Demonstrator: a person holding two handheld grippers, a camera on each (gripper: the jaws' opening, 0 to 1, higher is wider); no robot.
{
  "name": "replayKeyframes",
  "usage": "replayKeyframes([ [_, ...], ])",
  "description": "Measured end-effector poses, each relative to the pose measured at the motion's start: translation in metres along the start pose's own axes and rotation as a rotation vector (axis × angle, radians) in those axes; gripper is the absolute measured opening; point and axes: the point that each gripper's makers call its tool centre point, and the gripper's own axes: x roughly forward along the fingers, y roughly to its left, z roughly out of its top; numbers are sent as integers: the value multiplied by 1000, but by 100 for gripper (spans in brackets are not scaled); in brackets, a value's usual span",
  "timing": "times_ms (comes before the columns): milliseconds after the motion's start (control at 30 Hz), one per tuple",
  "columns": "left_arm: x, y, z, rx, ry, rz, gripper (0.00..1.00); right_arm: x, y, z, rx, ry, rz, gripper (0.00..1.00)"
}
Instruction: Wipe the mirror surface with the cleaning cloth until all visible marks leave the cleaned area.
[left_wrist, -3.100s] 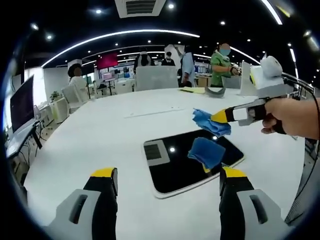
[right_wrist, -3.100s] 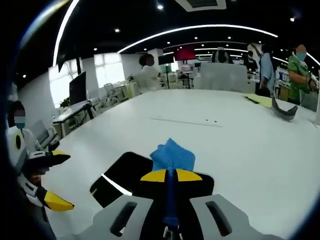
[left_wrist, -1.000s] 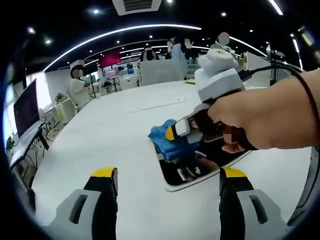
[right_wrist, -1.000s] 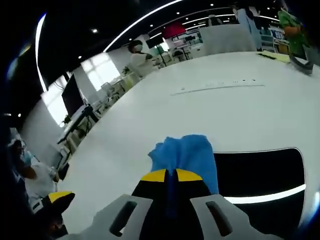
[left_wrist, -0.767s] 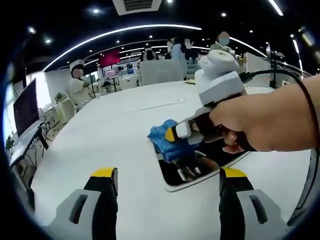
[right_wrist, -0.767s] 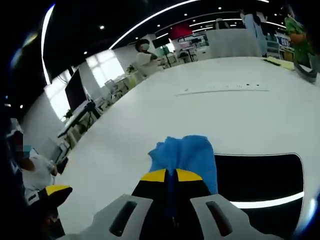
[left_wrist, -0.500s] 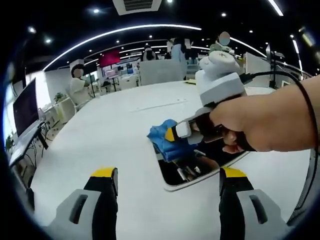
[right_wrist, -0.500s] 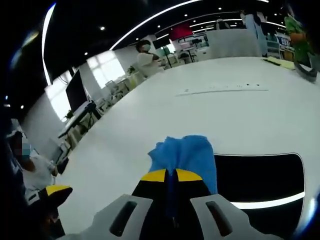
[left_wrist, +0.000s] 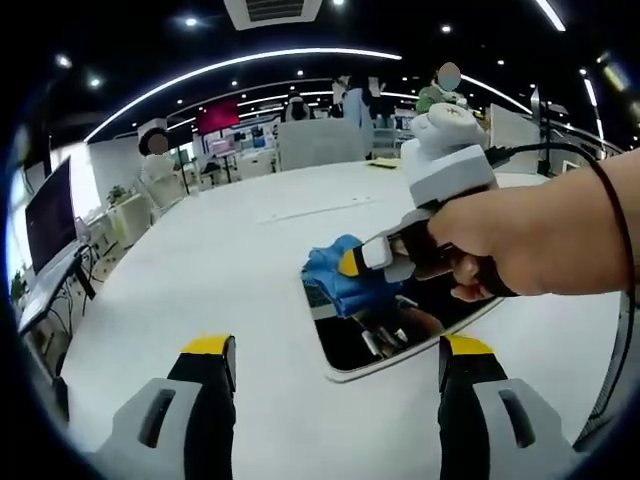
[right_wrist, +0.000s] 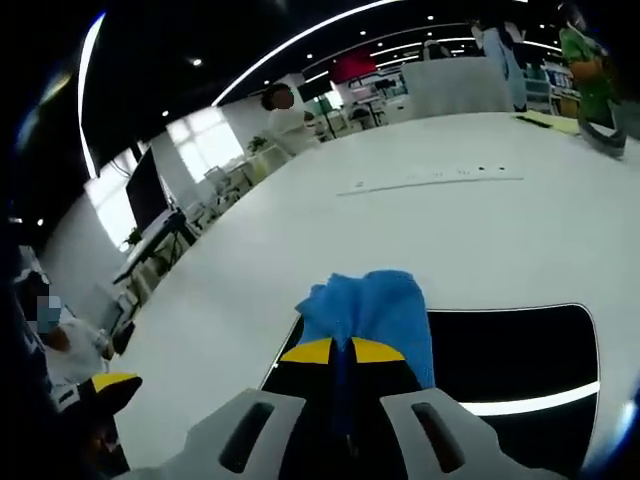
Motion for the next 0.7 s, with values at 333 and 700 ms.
replayKeyframes([
  [333, 0, -2, 0, 4, 1, -6, 83, 0, -1, 0, -9, -4, -5, 1],
  [700, 0, -2, -2, 1, 4, -7, 83, -7, -14, 1, 13, -20, -25, 1],
])
